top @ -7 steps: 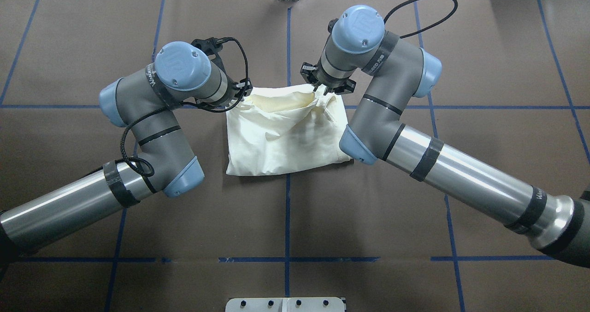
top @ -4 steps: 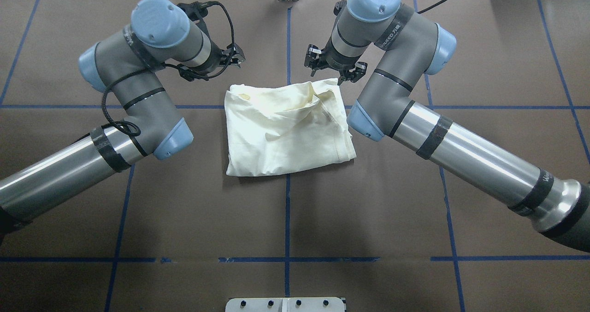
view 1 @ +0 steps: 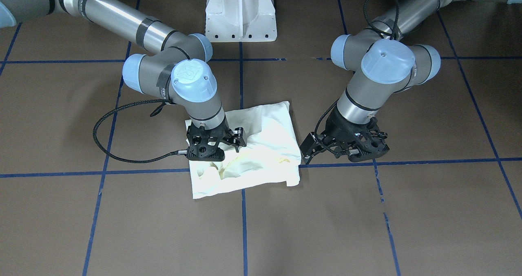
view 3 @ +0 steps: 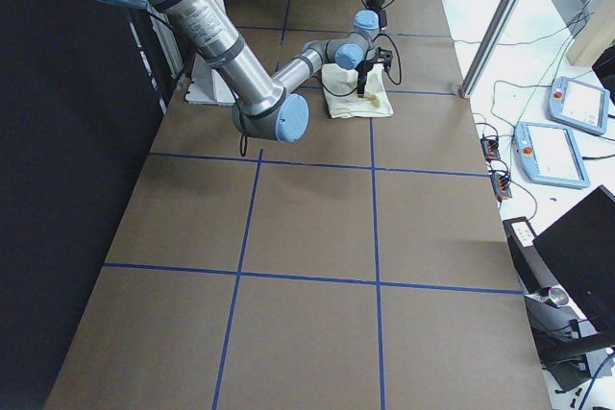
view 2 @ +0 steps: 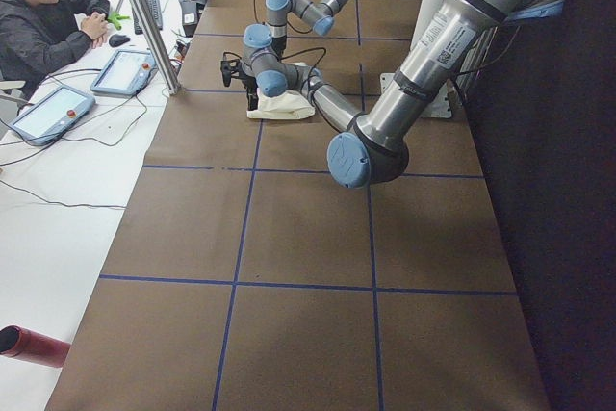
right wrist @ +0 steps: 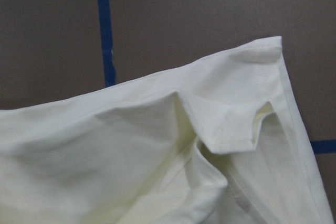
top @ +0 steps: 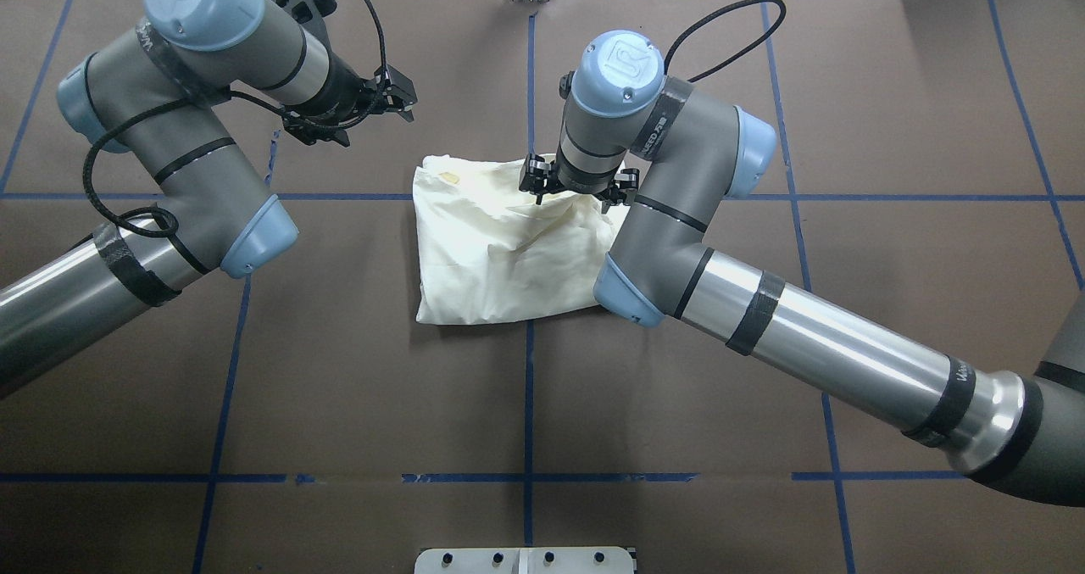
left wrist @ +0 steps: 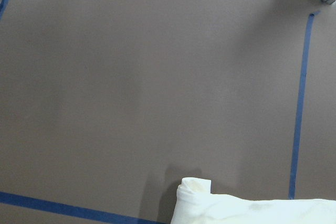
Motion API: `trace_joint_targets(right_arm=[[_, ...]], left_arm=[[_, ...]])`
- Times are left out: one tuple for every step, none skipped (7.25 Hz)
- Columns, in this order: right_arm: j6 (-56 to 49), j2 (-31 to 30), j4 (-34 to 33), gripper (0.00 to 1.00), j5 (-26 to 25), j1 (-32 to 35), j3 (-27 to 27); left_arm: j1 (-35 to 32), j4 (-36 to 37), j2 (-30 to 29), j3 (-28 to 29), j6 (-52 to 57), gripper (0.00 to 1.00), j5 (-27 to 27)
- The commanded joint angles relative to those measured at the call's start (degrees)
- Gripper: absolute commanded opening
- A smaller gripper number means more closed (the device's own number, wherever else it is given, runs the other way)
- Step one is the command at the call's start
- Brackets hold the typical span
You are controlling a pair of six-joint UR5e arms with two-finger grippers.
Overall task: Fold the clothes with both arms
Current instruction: 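Release the fold and raise the right gripper away from the shirt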
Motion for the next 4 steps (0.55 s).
trace_joint_targets(right_arm=[[-6.21,2.68,-0.39,1.00,-4.18,-0.25,-5.25],[-8.49,4.43,-0.30,1.00,-6.98,0.27,-8.50],[-11.12,4.97,-0.04,1.00,-8.48,1.50,-11.23],[-12.97,5.07,0.05,1.00,-9.46,3.16,-12.56]], left_arm=[[-0.01,0.11,0.69,-0.62,0.01,1.00,-0.03],[-0.01,0.11,1.39,-0.97,0.01,1.00,-0.03],[-0.01,0.11,1.75,-1.06,0.01,1.00,-0.11],[0.16,0.11,1.75,-0.98,-0.08,1.00,-0.03]])
